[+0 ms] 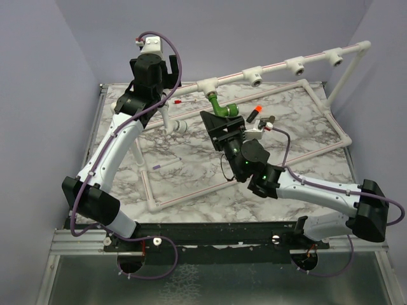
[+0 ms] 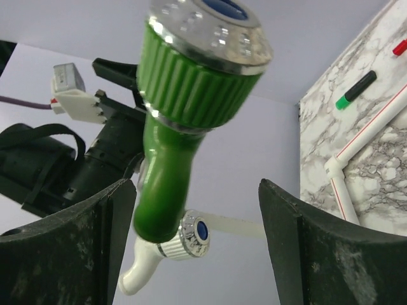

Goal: Install the water faucets

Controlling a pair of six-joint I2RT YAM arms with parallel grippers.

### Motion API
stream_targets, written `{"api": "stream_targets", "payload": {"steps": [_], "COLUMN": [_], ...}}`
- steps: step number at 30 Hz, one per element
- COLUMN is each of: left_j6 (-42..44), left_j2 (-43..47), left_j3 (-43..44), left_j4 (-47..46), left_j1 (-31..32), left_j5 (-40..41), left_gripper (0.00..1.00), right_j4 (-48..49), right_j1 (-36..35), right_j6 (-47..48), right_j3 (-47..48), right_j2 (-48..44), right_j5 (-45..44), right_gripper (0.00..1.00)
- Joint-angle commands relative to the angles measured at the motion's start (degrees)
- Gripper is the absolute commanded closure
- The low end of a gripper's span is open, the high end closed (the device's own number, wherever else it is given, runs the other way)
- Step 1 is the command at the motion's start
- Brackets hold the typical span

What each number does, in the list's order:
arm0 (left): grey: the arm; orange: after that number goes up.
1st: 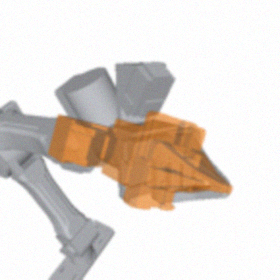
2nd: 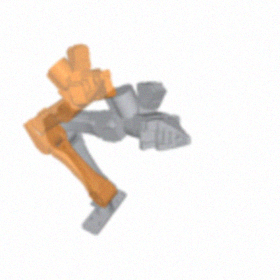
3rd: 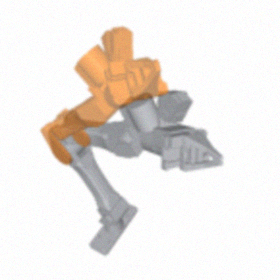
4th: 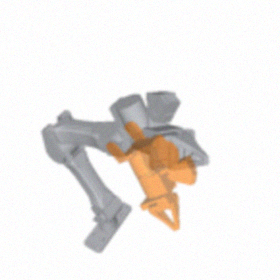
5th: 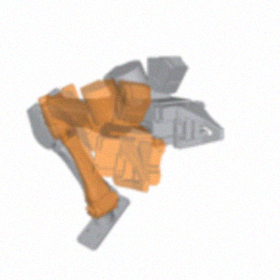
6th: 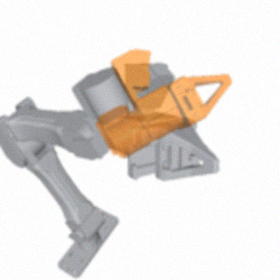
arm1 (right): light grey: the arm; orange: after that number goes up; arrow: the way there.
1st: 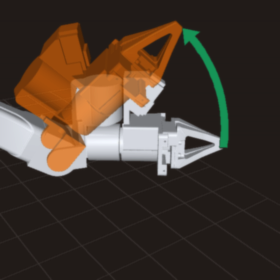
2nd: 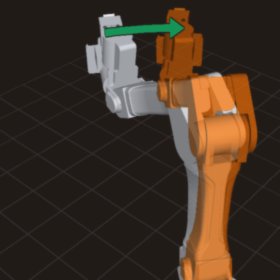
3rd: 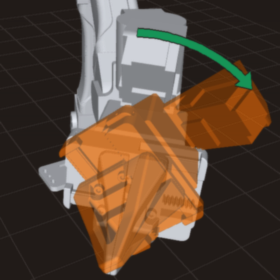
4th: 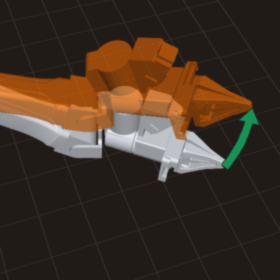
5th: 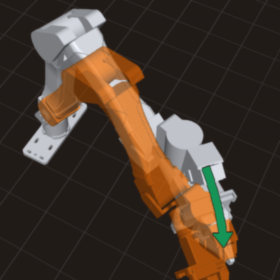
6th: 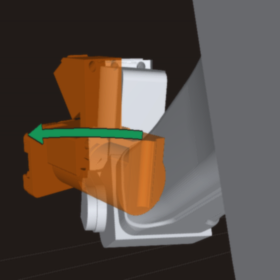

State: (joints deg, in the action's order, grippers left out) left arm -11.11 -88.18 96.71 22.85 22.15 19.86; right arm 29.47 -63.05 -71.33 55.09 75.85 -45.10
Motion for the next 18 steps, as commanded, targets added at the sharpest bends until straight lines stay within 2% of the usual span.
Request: {"api": "stream_targets", "payload": {"steps": [1,12,18], "left_j6": [0.7,0.9,1.1], "left_j2": [-0.4,-1.0,-2.0], "left_j3": [-0.6,0.4,1.2], "left_j4": [5.4,6.0,6.5], "left_j1": [0.4,0.5,0.4], "left_j5": [-1.2,-1.4,-1.4], "left_gripper": [0.1,0.1,0.1], "right_j4": [3.8,-3.4,-12.8], "right_j1": [-0.4,-0.4,-0.4], "right_j6": [8.4,21.9,30.5], "right_j3": [-2.2,-6.0,-5.1], "right_j2": [-4.5,-15.9,-22.2], "right_j5": [4.3,10.7,9.3], "right_gripper": [0.17,0.2,0.21]}}
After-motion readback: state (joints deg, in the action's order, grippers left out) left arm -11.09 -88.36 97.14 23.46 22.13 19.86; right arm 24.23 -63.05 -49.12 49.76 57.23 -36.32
